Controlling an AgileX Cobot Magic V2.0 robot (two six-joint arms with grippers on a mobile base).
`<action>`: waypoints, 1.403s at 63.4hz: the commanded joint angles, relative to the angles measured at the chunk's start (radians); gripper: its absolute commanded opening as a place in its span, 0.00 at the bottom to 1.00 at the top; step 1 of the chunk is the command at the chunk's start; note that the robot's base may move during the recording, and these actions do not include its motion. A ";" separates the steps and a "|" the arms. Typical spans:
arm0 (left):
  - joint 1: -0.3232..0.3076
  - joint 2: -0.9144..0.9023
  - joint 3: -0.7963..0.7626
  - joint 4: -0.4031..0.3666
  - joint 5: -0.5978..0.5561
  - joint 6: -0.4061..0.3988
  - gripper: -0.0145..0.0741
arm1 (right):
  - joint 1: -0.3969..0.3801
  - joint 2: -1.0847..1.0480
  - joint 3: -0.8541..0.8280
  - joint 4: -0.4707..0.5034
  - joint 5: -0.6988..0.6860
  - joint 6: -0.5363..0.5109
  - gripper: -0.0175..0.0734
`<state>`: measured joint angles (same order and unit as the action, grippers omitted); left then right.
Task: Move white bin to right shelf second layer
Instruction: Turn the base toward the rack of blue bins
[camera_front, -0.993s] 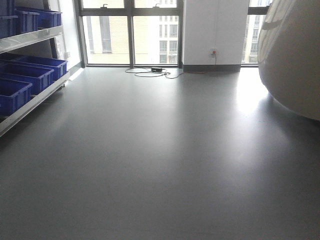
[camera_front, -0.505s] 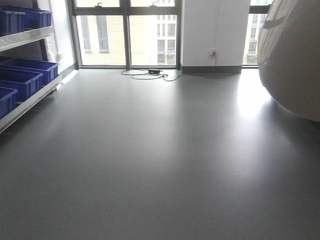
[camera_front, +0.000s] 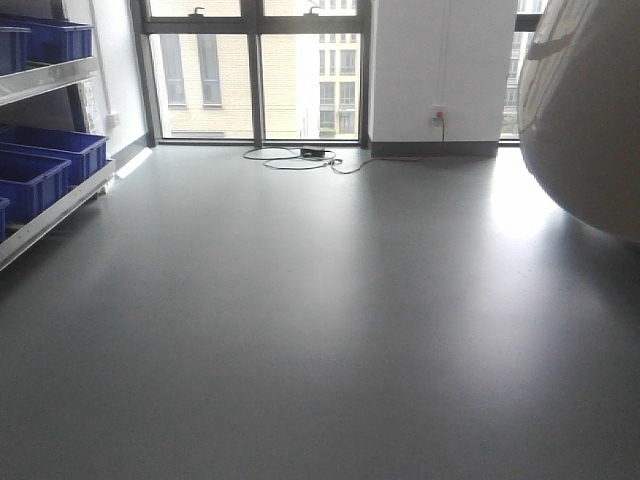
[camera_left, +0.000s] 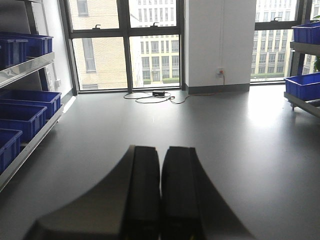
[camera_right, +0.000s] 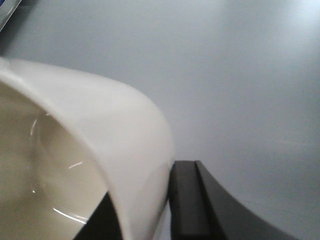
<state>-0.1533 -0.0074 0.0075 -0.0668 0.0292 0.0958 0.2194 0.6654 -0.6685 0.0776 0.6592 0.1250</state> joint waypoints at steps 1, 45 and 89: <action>-0.003 -0.017 0.033 -0.008 -0.090 -0.007 0.26 | -0.006 -0.002 -0.031 0.007 -0.086 -0.003 0.25; -0.003 -0.017 0.033 -0.008 -0.090 -0.007 0.26 | -0.006 -0.002 -0.031 0.007 -0.086 -0.003 0.25; -0.003 -0.017 0.033 -0.008 -0.090 -0.007 0.26 | -0.006 -0.002 -0.031 0.007 -0.086 -0.003 0.25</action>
<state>-0.1533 -0.0074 0.0075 -0.0668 0.0292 0.0958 0.2194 0.6654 -0.6685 0.0776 0.6592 0.1250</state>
